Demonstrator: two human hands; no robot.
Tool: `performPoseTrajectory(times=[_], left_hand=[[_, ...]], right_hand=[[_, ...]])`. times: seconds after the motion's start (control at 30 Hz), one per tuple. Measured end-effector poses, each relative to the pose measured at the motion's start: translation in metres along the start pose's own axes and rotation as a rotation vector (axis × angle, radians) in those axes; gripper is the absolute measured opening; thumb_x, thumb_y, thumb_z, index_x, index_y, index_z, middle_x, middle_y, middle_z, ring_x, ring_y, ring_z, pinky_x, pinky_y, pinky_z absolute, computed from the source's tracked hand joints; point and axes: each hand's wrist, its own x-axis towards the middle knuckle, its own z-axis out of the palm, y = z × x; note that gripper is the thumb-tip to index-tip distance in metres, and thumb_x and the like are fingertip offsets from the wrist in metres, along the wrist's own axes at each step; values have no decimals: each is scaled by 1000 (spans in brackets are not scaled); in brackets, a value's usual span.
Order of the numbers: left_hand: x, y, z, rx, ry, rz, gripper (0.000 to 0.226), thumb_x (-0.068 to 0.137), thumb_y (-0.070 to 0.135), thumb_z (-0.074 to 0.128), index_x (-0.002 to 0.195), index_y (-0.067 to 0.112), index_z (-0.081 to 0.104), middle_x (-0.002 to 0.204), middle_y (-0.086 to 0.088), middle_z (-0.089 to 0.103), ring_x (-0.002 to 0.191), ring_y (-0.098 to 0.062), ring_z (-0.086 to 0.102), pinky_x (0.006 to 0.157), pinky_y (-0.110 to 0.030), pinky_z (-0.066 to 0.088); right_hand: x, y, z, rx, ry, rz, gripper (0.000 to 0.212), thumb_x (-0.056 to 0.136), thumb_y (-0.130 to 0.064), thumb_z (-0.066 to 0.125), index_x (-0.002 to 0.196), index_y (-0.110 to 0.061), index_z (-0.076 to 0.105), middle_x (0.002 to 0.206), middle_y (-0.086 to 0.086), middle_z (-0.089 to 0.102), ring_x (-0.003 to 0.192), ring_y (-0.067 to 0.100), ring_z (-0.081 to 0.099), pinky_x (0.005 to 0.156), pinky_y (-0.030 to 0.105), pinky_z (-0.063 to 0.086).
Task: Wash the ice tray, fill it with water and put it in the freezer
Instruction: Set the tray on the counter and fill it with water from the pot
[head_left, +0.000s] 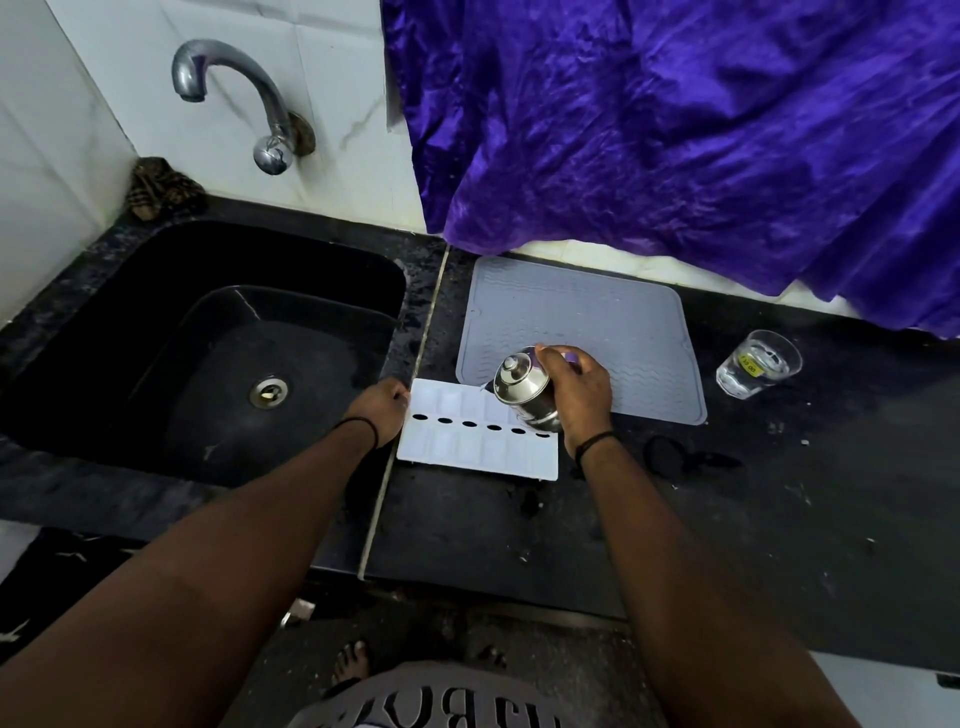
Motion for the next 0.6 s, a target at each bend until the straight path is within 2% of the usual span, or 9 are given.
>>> performPoseTrajectory(times=[0.23, 0.43, 0.6], left_hand=[[-2, 1, -1, -8, -1, -8, 20, 94, 22, 44, 100, 12, 61, 108, -17, 65, 98, -33, 59, 79, -32, 43], [-2, 2, -1, -15, -4, 2, 19, 94, 19, 44, 97, 10, 61, 105, -17, 65, 94, -31, 59, 72, -28, 38], [-3, 1, -2, -15, -12, -2, 19, 94, 21, 44, 97, 13, 60, 105, -16, 64, 94, -32, 60, 70, -29, 41]], right_hand=[[-1, -1, 1, 6, 1, -5, 7, 75, -38, 75, 71, -33, 73, 72, -12, 74, 64, 2, 69, 59, 22, 52], [0, 2, 0, -6, -2, -9, 16, 71, -44, 74, 77, -28, 74, 77, -8, 75, 72, 10, 71, 61, 24, 53], [3, 6, 0, -14, 5, -3, 20, 73, -42, 74, 81, -24, 74, 81, -5, 75, 80, 17, 72, 68, 29, 58]])
